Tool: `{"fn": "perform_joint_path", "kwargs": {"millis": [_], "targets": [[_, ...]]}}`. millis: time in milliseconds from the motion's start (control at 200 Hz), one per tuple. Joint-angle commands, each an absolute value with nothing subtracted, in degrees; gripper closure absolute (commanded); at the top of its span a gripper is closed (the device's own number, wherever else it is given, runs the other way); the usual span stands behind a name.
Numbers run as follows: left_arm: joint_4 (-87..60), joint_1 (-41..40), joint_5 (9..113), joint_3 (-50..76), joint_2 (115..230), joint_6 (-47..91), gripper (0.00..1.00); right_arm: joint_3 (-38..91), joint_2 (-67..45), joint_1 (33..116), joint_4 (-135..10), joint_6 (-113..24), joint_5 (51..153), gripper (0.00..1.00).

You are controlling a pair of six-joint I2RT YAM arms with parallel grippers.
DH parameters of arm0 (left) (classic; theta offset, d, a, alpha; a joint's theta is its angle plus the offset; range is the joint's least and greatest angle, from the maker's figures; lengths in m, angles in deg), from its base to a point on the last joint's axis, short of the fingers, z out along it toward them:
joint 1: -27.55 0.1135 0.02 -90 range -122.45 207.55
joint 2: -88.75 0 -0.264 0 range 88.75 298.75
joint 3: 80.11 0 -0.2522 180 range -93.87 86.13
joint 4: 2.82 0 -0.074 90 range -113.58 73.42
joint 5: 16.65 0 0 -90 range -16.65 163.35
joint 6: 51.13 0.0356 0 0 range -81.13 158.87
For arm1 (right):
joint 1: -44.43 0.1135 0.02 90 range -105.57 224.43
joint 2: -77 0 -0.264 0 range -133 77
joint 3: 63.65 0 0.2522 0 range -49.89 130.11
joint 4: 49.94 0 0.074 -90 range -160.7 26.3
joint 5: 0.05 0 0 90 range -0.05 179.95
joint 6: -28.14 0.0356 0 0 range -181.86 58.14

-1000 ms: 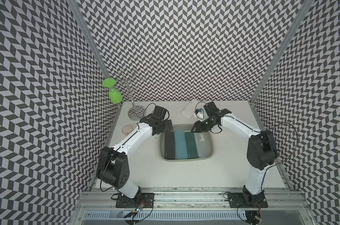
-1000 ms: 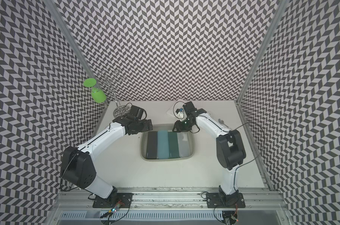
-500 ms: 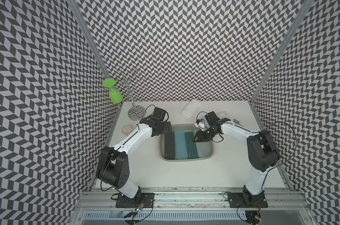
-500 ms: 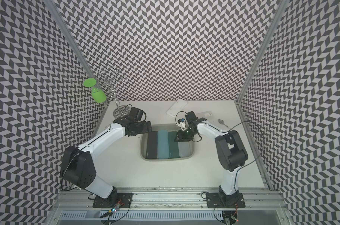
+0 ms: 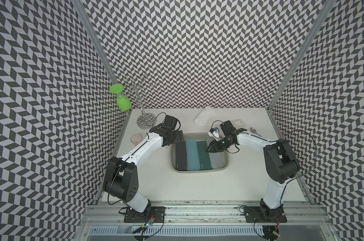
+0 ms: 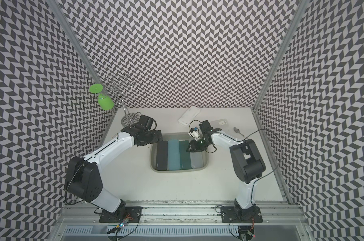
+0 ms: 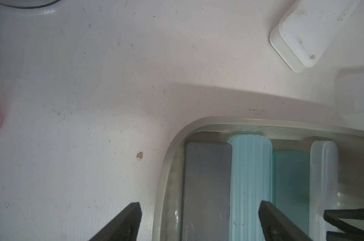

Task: Put the pencil case into the storage box
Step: Adjust the pencil case in the storage box.

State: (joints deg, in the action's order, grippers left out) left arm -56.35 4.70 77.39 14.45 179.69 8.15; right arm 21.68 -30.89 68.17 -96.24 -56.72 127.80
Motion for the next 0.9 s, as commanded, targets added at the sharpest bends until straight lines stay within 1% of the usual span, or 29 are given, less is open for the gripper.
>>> {"fn": "perform_joint_path", "kwargs": {"millis": [0, 65, 155, 350, 536, 656, 896], "targets": [[-55.71, 4.88, 77.88, 14.34, 178.83, 8.8, 0.07, 18.54, -37.9, 68.46, -97.52, -58.9, 121.33, 0.63], [-56.04, 4.84, 77.96, 13.48, 179.18, 9.23, 0.07, 18.86, -37.99, 68.51, -98.16, -59.33, 120.8, 0.64], [-56.47, 4.66, 78.75, 12.27, 179.44, 9.81, 0.07, 20.93, -35.04, 68.34, -99.39, -58.79, 118.98, 0.64], [-57.82, 3.11, 80.44, 8.81, 179.97, 11.38, 0.07, 33.63, -30.59, 66.65, -108.0, -58.13, 117.15, 0.62], [-58.84, 1.18, 81.17, 6.06, 180.77, 11.55, 0.07, 43.03, -31.18, 65.34, -113.57, -58.79, 116.46, 0.62], [-58.85, 0.44, 81.16, 7.73, 179.82, 11.01, 0.07, 42.34, -32.13, 65.71, -112.3, -58.32, 118.2, 0.62], [-59.28, 0.42, 80.92, 11.57, 177.76, 10.59, 0.07, 34.06, -31.9, 66.88, -105.69, -57.82, 122.33, 0.62]]}}
